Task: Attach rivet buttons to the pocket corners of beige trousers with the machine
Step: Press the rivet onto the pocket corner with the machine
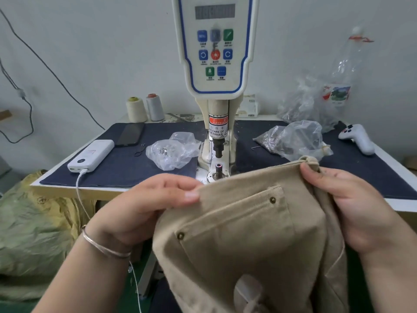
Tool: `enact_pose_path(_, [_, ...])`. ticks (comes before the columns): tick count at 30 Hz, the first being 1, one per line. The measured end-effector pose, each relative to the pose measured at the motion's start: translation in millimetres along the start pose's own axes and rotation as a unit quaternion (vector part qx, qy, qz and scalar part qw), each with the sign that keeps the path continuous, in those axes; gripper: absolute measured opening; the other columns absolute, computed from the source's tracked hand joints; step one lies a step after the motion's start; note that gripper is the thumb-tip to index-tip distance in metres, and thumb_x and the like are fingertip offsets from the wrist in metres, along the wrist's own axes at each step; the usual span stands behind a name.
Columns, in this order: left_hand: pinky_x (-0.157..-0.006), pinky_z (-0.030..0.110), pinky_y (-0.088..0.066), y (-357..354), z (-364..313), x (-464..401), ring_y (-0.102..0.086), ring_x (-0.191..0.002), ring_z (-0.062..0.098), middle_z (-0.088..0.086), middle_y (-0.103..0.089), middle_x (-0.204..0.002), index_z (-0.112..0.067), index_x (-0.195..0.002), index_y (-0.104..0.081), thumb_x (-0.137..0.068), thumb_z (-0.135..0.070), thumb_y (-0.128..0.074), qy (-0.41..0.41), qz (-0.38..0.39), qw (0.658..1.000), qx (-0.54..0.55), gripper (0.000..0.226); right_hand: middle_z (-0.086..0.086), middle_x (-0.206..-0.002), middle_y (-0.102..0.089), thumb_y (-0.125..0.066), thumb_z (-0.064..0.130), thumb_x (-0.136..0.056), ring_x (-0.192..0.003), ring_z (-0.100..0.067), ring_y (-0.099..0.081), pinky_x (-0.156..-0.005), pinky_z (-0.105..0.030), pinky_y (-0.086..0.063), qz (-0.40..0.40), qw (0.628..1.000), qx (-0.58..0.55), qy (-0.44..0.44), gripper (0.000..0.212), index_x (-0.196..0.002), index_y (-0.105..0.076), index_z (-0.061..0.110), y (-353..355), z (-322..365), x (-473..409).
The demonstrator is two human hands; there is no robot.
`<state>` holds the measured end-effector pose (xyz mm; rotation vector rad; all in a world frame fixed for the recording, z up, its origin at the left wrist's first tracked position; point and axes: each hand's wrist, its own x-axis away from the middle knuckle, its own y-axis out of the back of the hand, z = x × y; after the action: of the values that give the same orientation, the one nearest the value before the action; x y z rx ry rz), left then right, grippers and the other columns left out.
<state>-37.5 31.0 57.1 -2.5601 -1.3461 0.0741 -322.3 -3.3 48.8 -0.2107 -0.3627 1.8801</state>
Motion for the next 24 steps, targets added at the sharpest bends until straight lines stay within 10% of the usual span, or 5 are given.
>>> enact_pose_path(5, [-0.084,0.037,-0.056,-2.7,4.0,-8.5,-0.071,-0.092,0.028,0.019,-0.072,-0.103,0.003,-0.120,-0.067,-0.076,-0.024,-0.078,-0.089,0.022,0.988,0.125,0.053,-0.026,-0.101,-0.071,-0.077,0.029,-0.075,-0.093,-0.032,-0.071,-0.076,-0.035,-0.058,0.096,0.991,-0.080,-0.041,0.043,-0.102,-0.072,-0.004,12.5,2.0,7.2])
enact_pose_path(9, [-0.071,0.028,-0.056,-2.4,7.8,-9.8,-0.067,-0.075,0.022,0.015,-0.066,-0.085,0.001,-0.092,-0.072,-0.058,-0.019,-0.083,-0.052,-0.035,0.996,0.058,0.041,-0.052,-0.134,-0.029,-0.017,0.007,-0.107,-0.127,-0.059,-0.027,-0.115,-0.054,-0.016,0.092,0.980,-0.163,-0.060,0.045,-0.135,-0.021,-0.027,27.4,8.2,19.0])
enact_pose_path(15, [-0.062,0.032,-0.037,1.2,11.8,-17.9,-0.015,-0.069,0.025,0.010,-0.014,-0.087,0.006,-0.116,-0.044,-0.051,-0.008,-0.069,-0.019,-0.085,0.984,0.158,0.071,-0.021,-0.099,-0.073,-0.065,0.029,-0.073,-0.087,-0.027,-0.073,-0.066,-0.030,-0.059,0.052,0.998,-0.018,-0.004,0.036,-0.093,-0.076,0.000,12.4,5.6,4.0])
enact_pose_path(19, [-0.047,0.022,-0.038,0.3,15.0,-12.1,-0.039,-0.047,0.020,0.003,-0.041,-0.060,0.007,-0.067,-0.054,-0.054,-0.027,-0.073,0.023,-0.099,0.991,0.082,0.041,-0.024,-0.102,-0.072,-0.063,0.026,-0.077,-0.090,-0.029,-0.072,-0.070,-0.032,-0.059,0.046,0.999,-0.026,-0.003,0.036,-0.098,-0.075,-0.001,-6.0,4.4,5.9])
enact_pose_path(24, [-0.094,0.033,-0.052,-4.6,23.1,-19.1,-0.069,-0.107,0.028,0.020,-0.072,-0.111,0.000,-0.118,-0.069,-0.097,-0.050,-0.055,0.001,0.041,0.994,0.101,0.056,-0.029,-0.096,-0.066,-0.066,0.028,-0.076,-0.079,-0.031,-0.063,-0.066,-0.032,-0.055,0.048,0.999,0.012,0.007,0.040,-0.098,-0.069,-0.005,-28.8,-6.5,2.9])
